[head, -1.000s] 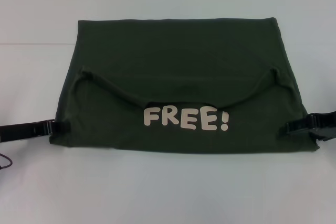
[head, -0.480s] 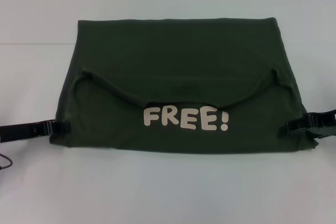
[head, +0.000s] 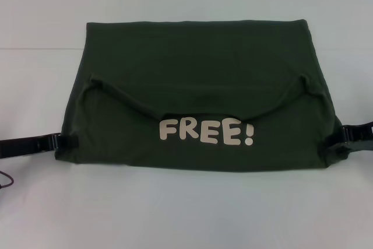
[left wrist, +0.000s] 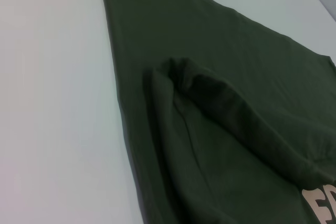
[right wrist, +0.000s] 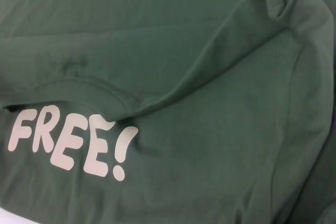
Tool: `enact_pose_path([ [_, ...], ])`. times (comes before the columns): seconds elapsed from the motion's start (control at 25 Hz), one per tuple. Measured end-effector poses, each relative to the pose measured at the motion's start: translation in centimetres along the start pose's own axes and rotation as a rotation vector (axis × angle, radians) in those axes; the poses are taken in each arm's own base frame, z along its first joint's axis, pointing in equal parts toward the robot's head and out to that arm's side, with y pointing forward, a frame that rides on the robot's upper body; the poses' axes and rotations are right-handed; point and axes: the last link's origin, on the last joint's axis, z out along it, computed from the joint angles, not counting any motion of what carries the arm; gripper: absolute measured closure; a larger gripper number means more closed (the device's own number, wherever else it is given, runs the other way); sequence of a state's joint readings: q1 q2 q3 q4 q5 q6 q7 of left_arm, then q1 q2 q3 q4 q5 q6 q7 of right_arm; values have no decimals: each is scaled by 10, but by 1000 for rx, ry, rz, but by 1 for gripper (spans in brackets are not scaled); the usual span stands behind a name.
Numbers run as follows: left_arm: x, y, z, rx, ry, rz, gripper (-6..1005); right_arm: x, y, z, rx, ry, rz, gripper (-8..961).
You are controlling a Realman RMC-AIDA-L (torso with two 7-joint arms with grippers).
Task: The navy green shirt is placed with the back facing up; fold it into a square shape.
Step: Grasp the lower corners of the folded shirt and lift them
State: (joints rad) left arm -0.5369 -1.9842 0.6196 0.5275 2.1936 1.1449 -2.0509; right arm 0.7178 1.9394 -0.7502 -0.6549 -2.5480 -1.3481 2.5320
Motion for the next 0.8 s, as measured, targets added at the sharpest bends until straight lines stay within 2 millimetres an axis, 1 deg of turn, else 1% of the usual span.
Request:
enact_pose_path([
  [0.08,0,0,0,1,0,0,959,0,0,0,1,-1,1,515],
  [0.32,1,-1,-1,2,1,-3,960,-2,-1,-2,0,-7,2,725],
  [0.4,1,-1,-1,2,1,-6,960,-1,-2,-3,0,-7,4,922],
  [0.8,3,2,-5,-23,-25,-11,959,0,-3,-11,-14,17,-22,920],
])
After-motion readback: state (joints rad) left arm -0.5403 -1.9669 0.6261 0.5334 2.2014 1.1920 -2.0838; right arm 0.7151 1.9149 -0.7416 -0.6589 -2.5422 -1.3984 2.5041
